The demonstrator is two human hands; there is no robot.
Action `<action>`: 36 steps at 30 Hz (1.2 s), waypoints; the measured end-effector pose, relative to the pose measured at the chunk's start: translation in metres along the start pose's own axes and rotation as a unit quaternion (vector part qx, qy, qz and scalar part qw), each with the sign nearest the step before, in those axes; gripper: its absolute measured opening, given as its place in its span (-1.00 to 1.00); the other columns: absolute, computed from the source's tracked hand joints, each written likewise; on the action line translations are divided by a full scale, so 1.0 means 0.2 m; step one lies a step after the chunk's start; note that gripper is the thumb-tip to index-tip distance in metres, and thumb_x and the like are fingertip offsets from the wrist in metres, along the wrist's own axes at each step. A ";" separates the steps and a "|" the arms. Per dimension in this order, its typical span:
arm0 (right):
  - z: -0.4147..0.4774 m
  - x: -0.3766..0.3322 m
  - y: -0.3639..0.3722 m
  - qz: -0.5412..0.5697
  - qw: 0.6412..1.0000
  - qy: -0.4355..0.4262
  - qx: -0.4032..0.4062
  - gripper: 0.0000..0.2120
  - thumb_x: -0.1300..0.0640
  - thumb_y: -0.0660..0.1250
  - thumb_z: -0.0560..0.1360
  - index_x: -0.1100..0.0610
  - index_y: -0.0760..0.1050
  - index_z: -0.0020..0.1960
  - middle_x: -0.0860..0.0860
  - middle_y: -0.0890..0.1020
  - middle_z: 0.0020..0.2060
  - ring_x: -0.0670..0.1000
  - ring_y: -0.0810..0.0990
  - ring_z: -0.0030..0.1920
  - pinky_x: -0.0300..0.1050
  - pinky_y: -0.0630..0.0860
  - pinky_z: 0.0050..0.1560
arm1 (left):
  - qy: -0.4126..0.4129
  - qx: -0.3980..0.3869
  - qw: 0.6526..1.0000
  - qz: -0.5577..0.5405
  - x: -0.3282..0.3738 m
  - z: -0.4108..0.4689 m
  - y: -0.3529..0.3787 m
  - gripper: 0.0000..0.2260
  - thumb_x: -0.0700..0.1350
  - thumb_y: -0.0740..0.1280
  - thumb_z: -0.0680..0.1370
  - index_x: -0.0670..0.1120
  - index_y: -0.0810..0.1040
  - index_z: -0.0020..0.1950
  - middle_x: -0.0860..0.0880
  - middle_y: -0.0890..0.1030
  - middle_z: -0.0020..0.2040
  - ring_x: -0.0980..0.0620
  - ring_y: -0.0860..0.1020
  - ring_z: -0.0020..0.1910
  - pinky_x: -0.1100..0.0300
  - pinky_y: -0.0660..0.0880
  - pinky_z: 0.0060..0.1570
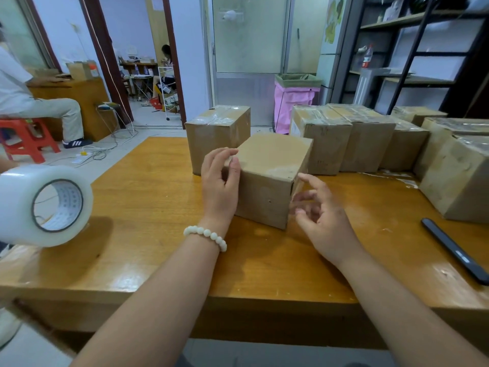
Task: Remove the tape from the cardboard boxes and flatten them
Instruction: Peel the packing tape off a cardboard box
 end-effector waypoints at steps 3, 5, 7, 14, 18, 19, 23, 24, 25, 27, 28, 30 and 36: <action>0.00 0.02 0.04 0.060 0.997 0.035 -0.044 -0.41 0.33 0.29 0.53 -0.33 0.22 0.22 -0.13 0.55 0.02 -0.17 0.58 0.05 -0.31 0.53 0.07 | 0.155 0.010 0.985 0.077 0.07 -0.04 0.04 -0.75 -0.01 0.20 0.63 -0.10 0.62 0.09 -0.13 0.56 0.10 -0.03 0.40 0.19 0.12 0.37 0.26; 0.00 0.03 0.06 0.079 0.994 0.043 -0.062 -0.49 0.33 0.29 0.53 -0.22 0.27 0.24 -0.13 0.58 0.05 -0.17 0.59 0.09 -0.26 0.52 0.14 | 0.198 -0.016 0.972 0.122 0.11 -0.07 0.08 -0.67 0.22 0.14 0.61 0.05 0.56 0.10 -0.10 0.58 0.14 -0.05 0.34 0.29 -0.19 0.26 0.31; 0.00 0.03 0.07 0.084 0.994 0.034 -0.068 -0.57 0.34 0.29 0.53 -0.10 0.33 0.23 -0.11 0.60 0.05 -0.18 0.59 0.09 -0.30 0.50 0.13 | 0.208 -0.050 0.966 0.146 0.12 -0.08 0.11 -0.59 0.39 0.09 0.52 0.15 0.49 0.09 -0.05 0.56 0.20 -0.05 0.28 0.35 -0.35 0.09 0.32; 0.01 0.03 0.07 0.100 0.992 0.046 -0.062 -0.64 0.41 0.21 0.55 -0.03 0.43 0.13 -0.08 0.63 0.00 -0.19 0.62 -0.02 -0.38 0.49 0.00 | 0.192 -0.090 0.965 0.153 0.11 -0.08 0.13 -0.57 0.28 0.32 0.35 0.00 0.60 0.03 -0.01 0.56 0.10 -0.07 0.35 0.29 -0.48 0.09 0.24; 0.01 0.05 0.06 0.092 0.992 0.064 -0.058 -0.61 0.43 0.20 0.54 -0.07 0.43 0.07 -0.05 0.62 -0.05 -0.23 0.61 -0.10 -0.42 0.46 -0.08 | 0.168 -0.097 0.971 0.137 0.10 -0.07 0.12 -0.57 0.25 0.32 0.35 -0.04 0.64 0.01 0.02 0.56 0.08 -0.07 0.42 0.21 -0.44 0.04 0.31; 0.01 0.05 0.06 0.088 0.992 0.067 -0.059 -0.61 0.43 0.20 0.54 -0.08 0.43 0.07 -0.05 0.61 -0.06 -0.23 0.60 -0.11 -0.42 0.46 -0.10 | 0.168 -0.097 0.972 0.135 0.10 -0.07 0.12 -0.57 0.25 0.31 0.35 -0.04 0.64 0.00 0.03 0.56 0.08 -0.06 0.41 0.21 -0.44 0.04 0.31; 0.01 0.07 0.06 0.100 0.990 0.085 -0.053 -0.61 0.45 0.16 0.54 -0.05 0.45 0.03 0.05 0.59 -0.06 -0.07 0.59 -0.08 -0.27 0.56 -0.18 | 0.172 -0.090 0.973 0.124 0.11 -0.07 0.12 -0.58 0.24 0.33 0.34 -0.04 0.65 -0.01 0.08 0.54 0.07 0.02 0.37 0.19 -0.46 0.06 0.29; 0.01 0.07 0.06 0.103 0.989 0.092 -0.050 -0.62 0.45 0.16 0.54 -0.04 0.45 0.02 0.07 0.59 -0.06 -0.03 0.58 -0.07 -0.25 0.57 -0.18 | 0.170 -0.090 0.974 0.120 0.11 -0.07 0.12 -0.58 0.24 0.33 0.33 -0.04 0.65 -0.01 0.11 0.52 0.07 0.02 0.37 0.19 -0.45 0.05 0.30; 0.01 0.08 0.07 0.103 0.989 0.099 -0.049 -0.64 0.43 0.17 0.54 -0.04 0.46 0.02 0.06 0.58 -0.06 0.00 0.57 -0.06 -0.24 0.57 -0.18 | 0.167 -0.089 0.975 0.117 0.11 -0.07 0.12 -0.58 0.24 0.33 0.33 -0.04 0.65 -0.01 0.13 0.50 0.07 0.02 0.38 0.19 -0.45 0.04 0.31; 0.01 0.08 0.06 0.094 0.989 0.109 -0.046 -0.71 0.35 0.20 0.55 -0.03 0.48 0.04 0.02 0.57 -0.09 -0.01 0.55 -0.08 -0.23 0.53 -0.14 | 0.167 -0.088 0.975 0.113 0.11 -0.07 0.11 -0.57 0.24 0.33 0.34 -0.04 0.65 -0.01 0.14 0.49 0.07 0.01 0.38 0.19 -0.45 0.03 0.31; 0.01 0.09 0.06 0.097 0.988 0.115 -0.042 -0.74 0.31 0.21 0.56 -0.03 0.48 0.05 0.01 0.56 -0.11 -0.02 0.54 -0.10 -0.23 0.51 -0.14 | 0.169 -0.088 0.975 0.111 0.12 -0.07 0.11 -0.57 0.23 0.33 0.34 -0.05 0.65 0.00 0.14 0.49 0.07 0.02 0.38 0.19 -0.45 0.04 0.30; 0.01 0.11 0.04 0.125 0.983 0.136 -0.020 -0.82 0.24 0.25 0.56 -0.02 0.47 0.06 0.02 0.52 -0.11 0.00 0.54 -0.10 -0.23 0.51 -0.17 | 0.172 -0.087 0.976 0.106 0.12 -0.07 0.11 -0.58 0.22 0.33 0.35 -0.06 0.65 0.00 0.13 0.48 0.07 0.04 0.36 0.19 -0.46 0.08 0.28; 0.01 0.15 0.03 0.005 0.987 0.162 -0.011 -0.58 -0.11 0.39 0.42 -0.06 0.30 0.17 -0.04 0.36 0.13 -0.08 0.47 -0.02 -0.29 0.45 -0.12 | 0.173 -0.085 0.976 0.104 0.11 -0.07 0.11 -0.57 0.23 0.33 0.36 -0.07 0.65 0.02 0.09 0.52 0.08 0.03 0.36 0.20 -0.43 0.09 0.29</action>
Point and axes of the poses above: each hand's wrist, its own z-axis towards the middle knuckle, its own y-axis out of the palm, x = y × z, the point moved 7 cm from there along z, towards the middle knuckle
